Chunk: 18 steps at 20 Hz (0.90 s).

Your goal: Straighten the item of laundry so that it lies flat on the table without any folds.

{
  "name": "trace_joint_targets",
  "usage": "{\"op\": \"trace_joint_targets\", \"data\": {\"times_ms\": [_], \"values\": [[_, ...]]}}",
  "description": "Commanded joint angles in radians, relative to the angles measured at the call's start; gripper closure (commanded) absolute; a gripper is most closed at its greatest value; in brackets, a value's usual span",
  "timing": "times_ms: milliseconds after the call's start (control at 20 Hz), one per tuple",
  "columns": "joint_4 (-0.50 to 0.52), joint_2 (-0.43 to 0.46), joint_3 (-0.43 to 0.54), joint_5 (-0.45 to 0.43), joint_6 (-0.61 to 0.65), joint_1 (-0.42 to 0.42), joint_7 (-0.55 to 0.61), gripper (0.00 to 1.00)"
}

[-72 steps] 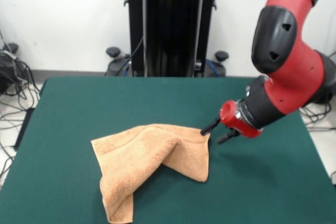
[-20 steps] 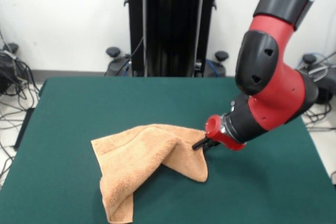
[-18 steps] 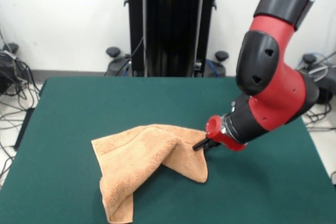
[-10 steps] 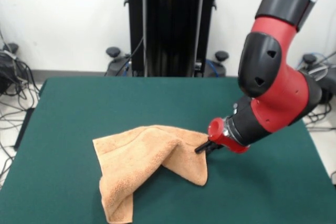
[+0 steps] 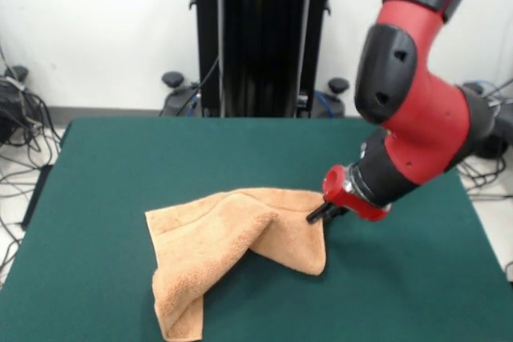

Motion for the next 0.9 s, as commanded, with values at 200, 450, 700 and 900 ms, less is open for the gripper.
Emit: {"op": "trace_joint_targets", "data": {"times_ms": [200, 450, 700, 900], "values": [[0.408, -0.3, 0.388, -0.08, -0.23, -0.1, -0.004, 1.0], [0.52, -0.371, 0.446, -0.134, -0.313, -0.145, 0.036, 1.0], [0.578, -0.388, 0.499, -0.195, -0.394, -0.178, 0.07, 1.0], [0.606, -0.404, 0.517, -0.214, -0.379, -0.182, 0.097, 1.0]]}}
